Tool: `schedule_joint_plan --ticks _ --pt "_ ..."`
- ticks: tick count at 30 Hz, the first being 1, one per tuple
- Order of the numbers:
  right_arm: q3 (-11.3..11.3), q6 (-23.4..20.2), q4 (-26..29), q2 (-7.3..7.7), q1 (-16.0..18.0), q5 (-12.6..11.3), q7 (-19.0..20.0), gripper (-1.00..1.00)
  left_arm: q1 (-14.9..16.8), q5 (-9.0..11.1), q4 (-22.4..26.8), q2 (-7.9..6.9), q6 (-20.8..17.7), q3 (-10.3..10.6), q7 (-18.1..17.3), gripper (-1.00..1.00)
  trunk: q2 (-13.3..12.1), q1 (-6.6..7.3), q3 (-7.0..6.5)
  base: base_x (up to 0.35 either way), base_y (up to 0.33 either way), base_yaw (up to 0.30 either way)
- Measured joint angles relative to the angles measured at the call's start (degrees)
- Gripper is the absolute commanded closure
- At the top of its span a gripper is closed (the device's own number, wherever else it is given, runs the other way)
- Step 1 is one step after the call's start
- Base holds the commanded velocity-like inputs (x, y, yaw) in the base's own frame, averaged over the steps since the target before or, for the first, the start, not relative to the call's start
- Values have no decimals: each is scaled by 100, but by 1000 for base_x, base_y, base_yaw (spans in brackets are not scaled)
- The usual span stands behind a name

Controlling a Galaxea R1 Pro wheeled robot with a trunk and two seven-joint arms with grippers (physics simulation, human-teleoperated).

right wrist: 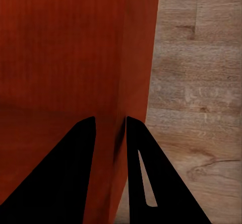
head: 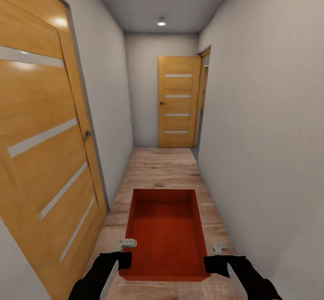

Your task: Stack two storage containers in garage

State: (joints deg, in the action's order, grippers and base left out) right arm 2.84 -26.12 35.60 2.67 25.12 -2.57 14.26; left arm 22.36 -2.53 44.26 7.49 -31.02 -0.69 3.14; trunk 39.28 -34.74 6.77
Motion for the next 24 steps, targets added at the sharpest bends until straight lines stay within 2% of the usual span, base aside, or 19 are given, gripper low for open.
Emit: schedule_joint_plan --ticks 16,24 --pt "0 0 0 0 0 0 0 100 0 0 0 0 0 0 0 100 0 0 0 325 0 0" --pt "2 -2 0 0 1 -1 0 100 0 1 -1 0 0 -1 0 100 0 0 0 325 0 77"
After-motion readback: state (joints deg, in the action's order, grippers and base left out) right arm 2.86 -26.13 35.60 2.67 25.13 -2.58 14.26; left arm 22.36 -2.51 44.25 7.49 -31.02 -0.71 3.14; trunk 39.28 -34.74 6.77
